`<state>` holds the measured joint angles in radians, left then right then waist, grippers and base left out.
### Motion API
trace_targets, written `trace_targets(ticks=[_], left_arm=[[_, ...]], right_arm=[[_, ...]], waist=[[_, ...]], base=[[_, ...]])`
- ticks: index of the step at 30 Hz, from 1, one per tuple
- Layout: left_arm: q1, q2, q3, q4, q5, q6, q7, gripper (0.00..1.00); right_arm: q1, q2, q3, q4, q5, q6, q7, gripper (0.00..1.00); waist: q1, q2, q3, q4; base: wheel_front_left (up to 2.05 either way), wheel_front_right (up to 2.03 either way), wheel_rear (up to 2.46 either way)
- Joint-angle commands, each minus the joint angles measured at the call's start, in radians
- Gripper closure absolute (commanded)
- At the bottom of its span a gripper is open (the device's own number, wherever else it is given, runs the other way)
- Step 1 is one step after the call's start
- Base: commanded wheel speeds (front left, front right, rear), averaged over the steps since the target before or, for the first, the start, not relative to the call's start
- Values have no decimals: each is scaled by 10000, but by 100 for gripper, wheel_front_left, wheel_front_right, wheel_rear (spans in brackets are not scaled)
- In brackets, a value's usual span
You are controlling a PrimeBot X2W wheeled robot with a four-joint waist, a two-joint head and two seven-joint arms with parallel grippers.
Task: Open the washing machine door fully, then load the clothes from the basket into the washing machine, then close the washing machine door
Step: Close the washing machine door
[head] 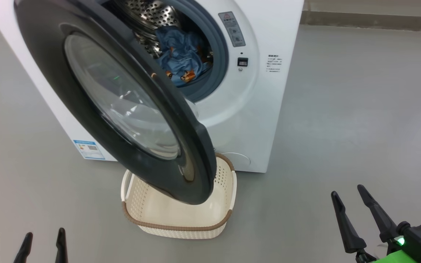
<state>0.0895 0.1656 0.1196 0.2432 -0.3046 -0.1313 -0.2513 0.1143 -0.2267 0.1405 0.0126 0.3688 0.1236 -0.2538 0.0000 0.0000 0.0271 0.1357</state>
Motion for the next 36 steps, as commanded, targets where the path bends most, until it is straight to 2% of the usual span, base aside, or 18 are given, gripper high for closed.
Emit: trace_targets(ticks=[1,2,3,4,5,6,8,21,28,36], left_arm=[[-242,113,312,-306,116,7,-104,0],[-246,86,305,-313,122,7,-104,0],[-251,57,298,-321,132,7,-104,0],[-246,31,298,-336,139,7,-104,0],[-240,8,276,-345,147,6,-104,0],[-241,-15,259,-343,151,6,-104,0],[-263,-61,241,-345,157,6,-104,0],[-555,-233,-137,-309,103,6,-105,0],[-604,-298,-216,-287,87,6,-105,0],[-544,-339,-191,-341,78,6,-105,0]], right_arm=[[-281,-241,248,-194,3,71,-80,31],[-335,-253,300,-179,14,71,-80,38],[-405,-261,353,-168,28,71,-80,64],[-493,-262,416,-167,32,71,-80,74],[-583,-260,463,-164,34,71,-80,89],[-682,-258,512,-153,44,71,-80,91],[-914,-246,586,-106,75,71,-80,100],[-2855,-154,1320,825,428,71,-80,100],[-3935,-90,1753,163,368,71,-80,100],[-4280,-93,2494,-772,342,71,-80,100]], waist=[[0,0,-5,91],[0,0,-8,141],[0,0,-15,200],[0,0,-24,248],[0,0,-36,313],[0,0,-49,377],[0,0,-73,512],[0,0,-45,1594],[0,0,-34,2025],[0,0,-89,2288]], base=[[0,0,0],[0,0,0],[0,0,0],[0,0,0],[0,0,0],[0,0,0],[0,0,0],[0,0,0],[0,0,0],[0,0,0]])
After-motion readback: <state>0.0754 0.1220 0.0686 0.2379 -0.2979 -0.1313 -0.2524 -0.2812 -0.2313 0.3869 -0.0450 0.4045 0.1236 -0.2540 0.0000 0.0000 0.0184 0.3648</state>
